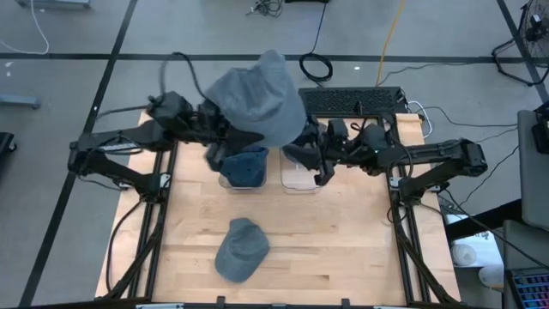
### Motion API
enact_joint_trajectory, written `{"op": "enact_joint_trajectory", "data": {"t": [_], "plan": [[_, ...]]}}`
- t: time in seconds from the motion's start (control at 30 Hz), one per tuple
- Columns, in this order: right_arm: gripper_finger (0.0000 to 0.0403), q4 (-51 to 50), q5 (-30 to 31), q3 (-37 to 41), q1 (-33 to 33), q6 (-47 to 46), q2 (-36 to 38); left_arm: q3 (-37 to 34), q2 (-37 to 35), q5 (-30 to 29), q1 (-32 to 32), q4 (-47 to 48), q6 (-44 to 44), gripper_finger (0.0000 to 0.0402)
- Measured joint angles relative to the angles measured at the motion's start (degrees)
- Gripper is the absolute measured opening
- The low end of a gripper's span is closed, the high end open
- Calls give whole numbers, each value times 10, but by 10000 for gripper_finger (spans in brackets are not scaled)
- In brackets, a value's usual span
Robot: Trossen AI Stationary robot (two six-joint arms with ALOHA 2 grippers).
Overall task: Pick & Place hat
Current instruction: Put the right gray cap into the right transparent bin
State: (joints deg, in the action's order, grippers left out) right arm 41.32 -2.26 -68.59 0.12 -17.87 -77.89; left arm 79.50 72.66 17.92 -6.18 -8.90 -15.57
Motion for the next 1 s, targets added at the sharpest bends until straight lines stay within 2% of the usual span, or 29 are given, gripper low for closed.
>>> {"op": "enact_joint_trajectory", "data": {"t": [0.2, 0.37, 0.5, 0.63, 0.83, 0.9, 1.0], "plan": [[230, -151, -78, 0, -1, -114, 37, 2, -51, 63, -10, 107, 5, 8], [260, -225, -112, 0, -16, -171, 68, 1, -89, 105, -9, 176, 8, 9], [267, -241, -113, 0, -35, -183, 90, 1, -107, 108, -10, 232, 8, 8], [260, -232, -113, 0, -61, -153, 111, 9, -122, 108, -10, 292, 10, 8], [250, -244, -133, -9, -102, -146, 120, 67, -107, 106, -7, 456, 52, 8], [250, -261, -158, -26, -112, -140, 117, 89, -98, 105, -4, 507, 63, 8], [250, -299, -161, -58, -120, -104, 114, 121, -81, 102, 2, 560, 84, 8]]}}
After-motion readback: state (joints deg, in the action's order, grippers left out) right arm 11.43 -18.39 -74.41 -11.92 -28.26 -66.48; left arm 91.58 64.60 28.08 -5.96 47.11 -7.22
